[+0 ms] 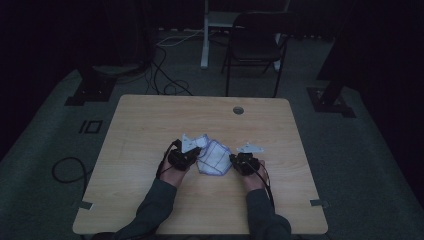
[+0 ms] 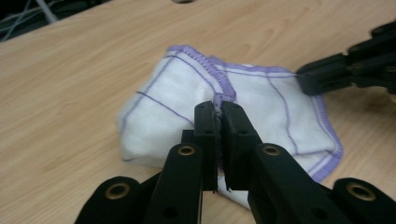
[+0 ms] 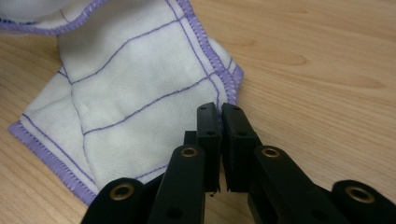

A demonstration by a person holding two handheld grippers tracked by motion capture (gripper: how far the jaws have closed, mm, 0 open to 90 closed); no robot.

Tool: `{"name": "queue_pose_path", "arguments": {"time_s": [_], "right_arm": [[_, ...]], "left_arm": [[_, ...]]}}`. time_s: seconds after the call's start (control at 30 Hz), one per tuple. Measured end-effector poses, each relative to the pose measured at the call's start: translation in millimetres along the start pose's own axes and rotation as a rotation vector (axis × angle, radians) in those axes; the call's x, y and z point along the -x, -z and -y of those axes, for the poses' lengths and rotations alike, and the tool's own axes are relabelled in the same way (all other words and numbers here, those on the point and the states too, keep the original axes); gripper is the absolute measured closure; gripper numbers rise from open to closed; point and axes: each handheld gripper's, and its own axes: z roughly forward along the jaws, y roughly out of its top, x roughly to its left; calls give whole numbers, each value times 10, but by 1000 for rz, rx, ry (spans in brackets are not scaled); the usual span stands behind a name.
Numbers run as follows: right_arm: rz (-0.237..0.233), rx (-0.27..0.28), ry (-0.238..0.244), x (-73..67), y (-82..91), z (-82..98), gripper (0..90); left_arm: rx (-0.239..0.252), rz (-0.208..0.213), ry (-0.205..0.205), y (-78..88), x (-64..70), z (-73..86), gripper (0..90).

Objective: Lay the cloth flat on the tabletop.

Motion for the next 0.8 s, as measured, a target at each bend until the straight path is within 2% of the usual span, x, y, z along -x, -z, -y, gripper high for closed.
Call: {"name": "queue_pose_path", "arguments": {"time_s": [0.37, 0.57, 0.8], "right_arm": [[-4, 22, 4, -17, 93, -17, 874], [-14, 35, 10, -14, 164, -47, 874], [-20, 53, 7, 12, 245, -81, 874]], "left_arm": [[16, -41, 14, 68, -195, -116, 864], [13, -66, 8, 101, -310, -201, 865], [13, -88, 43, 128, -457, -235, 864]]}}
